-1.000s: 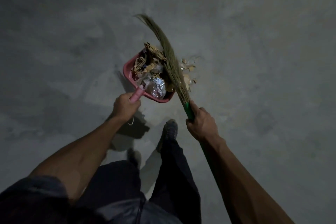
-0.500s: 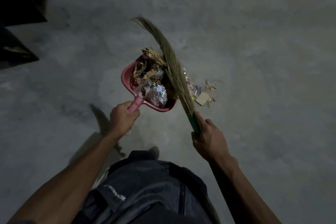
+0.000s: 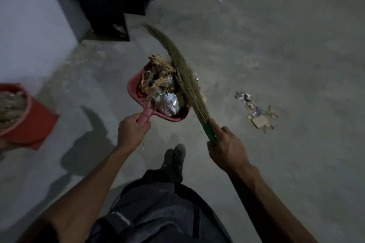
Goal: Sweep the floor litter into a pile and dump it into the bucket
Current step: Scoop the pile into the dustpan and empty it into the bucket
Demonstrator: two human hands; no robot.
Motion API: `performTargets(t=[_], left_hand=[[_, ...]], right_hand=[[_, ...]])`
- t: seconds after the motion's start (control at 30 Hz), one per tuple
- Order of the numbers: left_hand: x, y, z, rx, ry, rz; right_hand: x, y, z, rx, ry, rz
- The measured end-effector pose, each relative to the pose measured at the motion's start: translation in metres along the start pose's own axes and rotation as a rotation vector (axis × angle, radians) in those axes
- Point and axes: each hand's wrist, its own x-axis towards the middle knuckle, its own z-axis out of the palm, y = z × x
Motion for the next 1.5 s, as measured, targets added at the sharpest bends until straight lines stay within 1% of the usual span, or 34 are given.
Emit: performTargets(t=[0.23, 0.43, 0.57, 0.7, 0.87, 1.0, 1.1, 1.27, 1.37, 1.5], left_hand=[[-0.066, -0.086, -0.092, -0.099, 0.213, -0.131], [-0.099, -0.168, -0.175, -0.127, 0.360, -0.244], [-0.103, -0.229, -0.238, -0.128, 0.411, -0.295], [-0.098, -0.284, -0.306, -0.141, 0.407, -0.329], [-0.085, -0.335, -0.378, -0.153, 0.438, -0.355], [-0.066, -0.366, -0.415, -0.145, 0.473, -0.392], [-0.044, -0.388, -0.438, -0.113, 0.462, -0.443], [0.006, -0.425, -0.472, -0.106, 0.439, -0.520], [0.046, -0.446, -0.492, -0.147, 0.414, -0.521], [0.100, -0.472, -0.525, -0.101, 0.357, -0.516]], right_hand=[[-0.028, -0.099, 0.034, -0.060, -0.091, -0.213], [-0.035, -0.203, 0.078, -0.129, -0.157, -0.383], [-0.036, -0.282, 0.119, -0.145, -0.189, -0.448], [-0.036, -0.364, 0.158, -0.145, -0.219, -0.470], [-0.031, -0.451, 0.194, -0.149, -0.239, -0.507], [-0.015, -0.505, 0.215, -0.163, -0.257, -0.527], [0.004, -0.539, 0.231, -0.169, -0.290, -0.544], [0.048, -0.593, 0.264, -0.162, -0.348, -0.538], [0.081, -0.623, 0.287, -0.157, -0.369, -0.516], [0.123, -0.662, 0.308, -0.156, -0.401, -0.470]])
